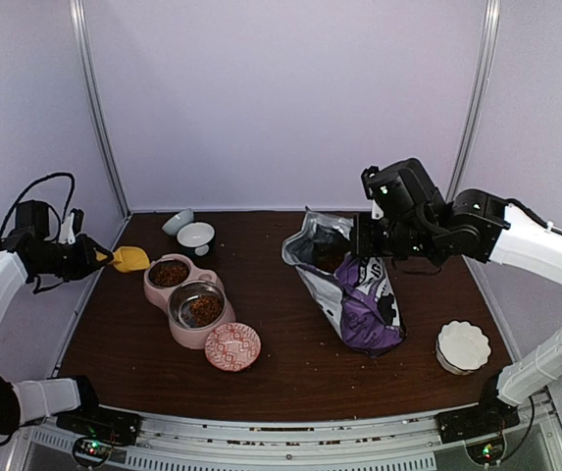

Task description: Serve the pet food

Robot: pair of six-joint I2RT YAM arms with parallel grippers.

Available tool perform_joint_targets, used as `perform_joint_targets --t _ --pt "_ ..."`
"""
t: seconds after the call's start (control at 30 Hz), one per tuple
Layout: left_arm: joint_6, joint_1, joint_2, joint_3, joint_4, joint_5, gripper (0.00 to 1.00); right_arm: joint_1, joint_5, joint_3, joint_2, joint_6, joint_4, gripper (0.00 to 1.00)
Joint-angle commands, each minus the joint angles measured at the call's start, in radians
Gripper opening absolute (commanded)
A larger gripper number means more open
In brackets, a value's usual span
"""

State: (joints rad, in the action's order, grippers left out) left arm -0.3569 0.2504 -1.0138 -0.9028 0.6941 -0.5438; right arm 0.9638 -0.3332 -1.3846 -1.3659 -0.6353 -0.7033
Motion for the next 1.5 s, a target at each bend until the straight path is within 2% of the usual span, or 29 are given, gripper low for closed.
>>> perform_joint_targets --t 0.0,0.17,0.33,0.47,0.63,0.8,0.93,1.13,1.3,1.47 --pt "0.102 -0.044 -0.014 -0.08 0.087 0.068 0.0 -0.015 -0.016 0.027 0.005 0.001 -0.031 0.0" --pt "0.131 -0.115 -0.012 -0.116 0.131 0.188 0.0 -0.015 -0.004 0.017 -0.006 0.011 -0.024 0.0" --pt "0.121 -0.128 0.035 -0.127 0.122 0.204 0.0 -0.016 0.012 0.008 -0.007 0.022 -0.019 0.0" --pt "0.124 -0.147 0.154 -0.145 0.051 0.157 0.0 -0.011 0.062 0.011 -0.019 0.019 0.006 0.0" --pt "0.076 -0.189 0.183 -0.199 0.051 0.012 0.0 0.025 0.105 -0.02 -0.079 0.009 0.041 0.0" --pt "-0.017 -0.361 0.21 -0.179 -0.035 -0.066 0.0 0.061 0.105 -0.069 -0.138 0.002 0.047 0.0" --pt "-0.126 -0.527 0.219 -0.135 -0.181 -0.112 0.0 0.073 0.113 -0.076 -0.16 -0.009 0.067 0.0" --pt "-0.159 -0.747 0.175 -0.113 -0.245 -0.028 0.0 0.092 0.13 -0.093 -0.198 -0.017 0.085 0.0" --pt "-0.199 -0.847 0.111 -0.078 -0.342 -0.011 0.0 0.105 0.135 -0.113 -0.22 -0.016 0.088 0.0" --pt "-0.194 -0.902 0.019 -0.091 -0.35 0.015 0.0 0.113 0.138 -0.116 -0.225 -0.022 0.096 0.0"
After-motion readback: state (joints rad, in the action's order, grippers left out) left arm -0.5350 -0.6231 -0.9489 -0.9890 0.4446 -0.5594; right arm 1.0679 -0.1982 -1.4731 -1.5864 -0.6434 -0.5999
